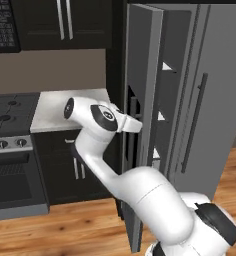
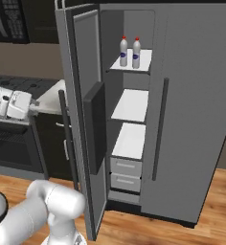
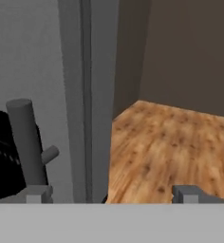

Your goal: Take the bottled waters from the counter and place them in the freezer to freeze. Close the freezer door after placing the bottles.

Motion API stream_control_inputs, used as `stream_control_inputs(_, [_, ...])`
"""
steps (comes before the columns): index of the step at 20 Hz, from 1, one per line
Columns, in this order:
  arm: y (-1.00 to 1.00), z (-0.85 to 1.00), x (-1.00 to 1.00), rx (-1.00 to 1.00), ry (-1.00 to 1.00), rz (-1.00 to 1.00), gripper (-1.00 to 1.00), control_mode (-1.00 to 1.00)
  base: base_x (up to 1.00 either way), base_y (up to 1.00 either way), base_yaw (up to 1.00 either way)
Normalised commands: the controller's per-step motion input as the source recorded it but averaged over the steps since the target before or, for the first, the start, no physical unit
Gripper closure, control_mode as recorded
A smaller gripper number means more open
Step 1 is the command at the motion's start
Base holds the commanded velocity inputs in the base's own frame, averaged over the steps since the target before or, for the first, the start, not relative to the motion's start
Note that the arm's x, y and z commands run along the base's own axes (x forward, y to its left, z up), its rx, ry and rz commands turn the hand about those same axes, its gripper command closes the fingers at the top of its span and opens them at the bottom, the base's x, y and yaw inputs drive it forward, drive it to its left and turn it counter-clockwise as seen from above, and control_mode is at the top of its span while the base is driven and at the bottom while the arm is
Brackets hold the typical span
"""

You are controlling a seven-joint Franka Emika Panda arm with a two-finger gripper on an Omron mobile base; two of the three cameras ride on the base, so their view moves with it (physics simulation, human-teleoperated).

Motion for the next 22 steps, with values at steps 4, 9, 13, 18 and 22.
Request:
stream_control_inputs(4, [0.00,-0.23,0.57,-0.08,0.11,0.10,-1.00,-1.00,0.00,0.00,0.00])
stream_control_inputs(9, [0.00,-0.30,0.55,-0.07,0.08,0.14,-1.00,-1.00,0.00,0.00,0.00])
stream_control_inputs(13, [0.01,-0.24,0.72,-0.04,0.05,0.04,-1.00,-1.00,0.00,0.00,0.00])
stream_control_inputs(18, [0.00,-0.24,0.63,-0.02,0.00,0.00,-1.00,-1.00,0.00,0.00,0.00])
stream_control_inputs(22, [-0.09,-0.17,0.38,-0.02,0.00,0.00,-1.00,-1.00,0.00,0.00,0.00])
